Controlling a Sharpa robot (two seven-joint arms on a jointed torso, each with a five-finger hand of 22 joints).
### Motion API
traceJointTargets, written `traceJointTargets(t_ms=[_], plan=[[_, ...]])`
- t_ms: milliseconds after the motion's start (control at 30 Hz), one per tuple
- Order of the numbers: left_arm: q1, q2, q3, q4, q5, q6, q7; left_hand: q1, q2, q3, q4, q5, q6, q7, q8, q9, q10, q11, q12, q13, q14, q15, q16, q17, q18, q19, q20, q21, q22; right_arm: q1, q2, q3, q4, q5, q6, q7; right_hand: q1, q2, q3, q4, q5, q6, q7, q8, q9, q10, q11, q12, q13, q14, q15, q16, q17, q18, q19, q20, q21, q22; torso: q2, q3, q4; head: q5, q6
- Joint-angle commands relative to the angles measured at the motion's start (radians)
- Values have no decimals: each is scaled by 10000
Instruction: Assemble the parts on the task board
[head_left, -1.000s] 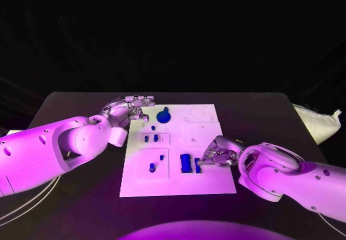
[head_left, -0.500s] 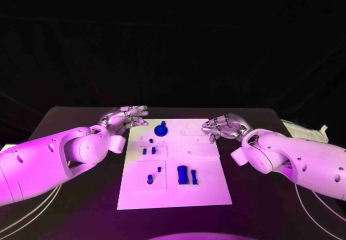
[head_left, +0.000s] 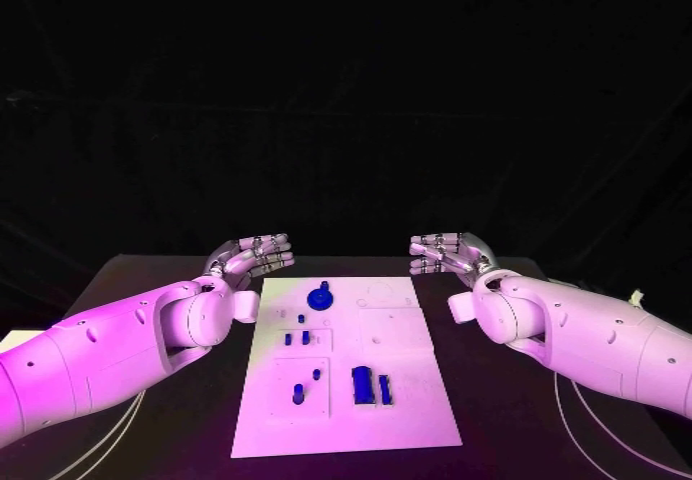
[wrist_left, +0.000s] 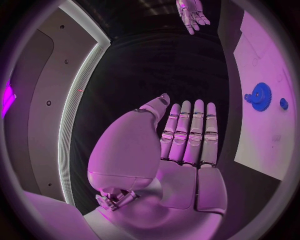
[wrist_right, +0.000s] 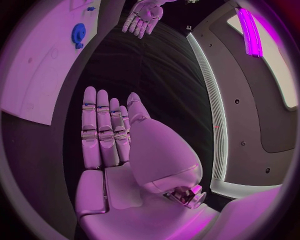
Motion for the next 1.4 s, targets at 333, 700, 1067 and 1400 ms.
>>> traceJointTargets(t_ms=[333,700,1067,1400], plan=[[-156,-142,104,753,-373,-1116,290,-6963,765,-1620,-592,-1064,-5019,-978,-1132,-663,-5389,-777,-1124,-631,-4886,-1415,-1262,-1251,-734,-4137,-1337,-657,-1894,42,-196,-127,1025,526,-1116,390,-7837,-1292,855,-477,-1299,-4977,-884,-671,-1297,-5783,-1233,-669,-828,-6327,-752,-898,-815,-807,-5873,-884,-883,-1435,-79,404,60,203,521],[-570,-518,378,2747,-1361,-4068,1056,-9438,765,-2170,-592,-1064,-6798,-1927,-1132,-663,-7288,-1554,-1124,-631,-6618,-1415,-1671,-1251,-948,-5601,-1804,-657,-2531,141,-663,-430,3474,1784,-3782,1322,-10563,-1292,1680,-477,-1299,-6722,-1748,-671,-1297,-7821,-1233,-669,-828,-8546,-752,-898,-1546,-1026,-7934,-1731,-1693,-1435,-113,578,85,290,747],[-697,-633,462,3356,-1662,-4969,1290,-11020,765,-3129,-592,-1064,-7931,-1927,-1132,-663,-8501,-1554,-1124,-631,-7727,-1415,-2388,-1251,-1711,-6526,-2606,-657,-3633,161,-759,-493,3975,2041,-4327,1512,-12317,-1292,1680,-477,-1299,-7852,-1748,-671,-1297,-9123,-1233,-669,-828,-9970,-752,-898,-1546,-1777,-9263,-1731,-1693,-1435,-113,578,85,290,747],[-697,-633,462,3356,-1662,-4969,1290,-11974,765,-3129,-592,-1064,-8615,-1927,-1132,-663,-9233,-1554,-1124,-631,-8392,-1415,-2388,-1251,-1711,-7087,-2606,-657,-3633,161,-759,-493,3975,2041,-4327,1512,-13369,-1292,1680,-477,-1299,-8532,-1748,-671,-1297,-9909,-1233,-669,-828,-10829,-752,-898,-1546,-1777,-10056,-1731,-1693,-1435,-113,578,85,290,747]])
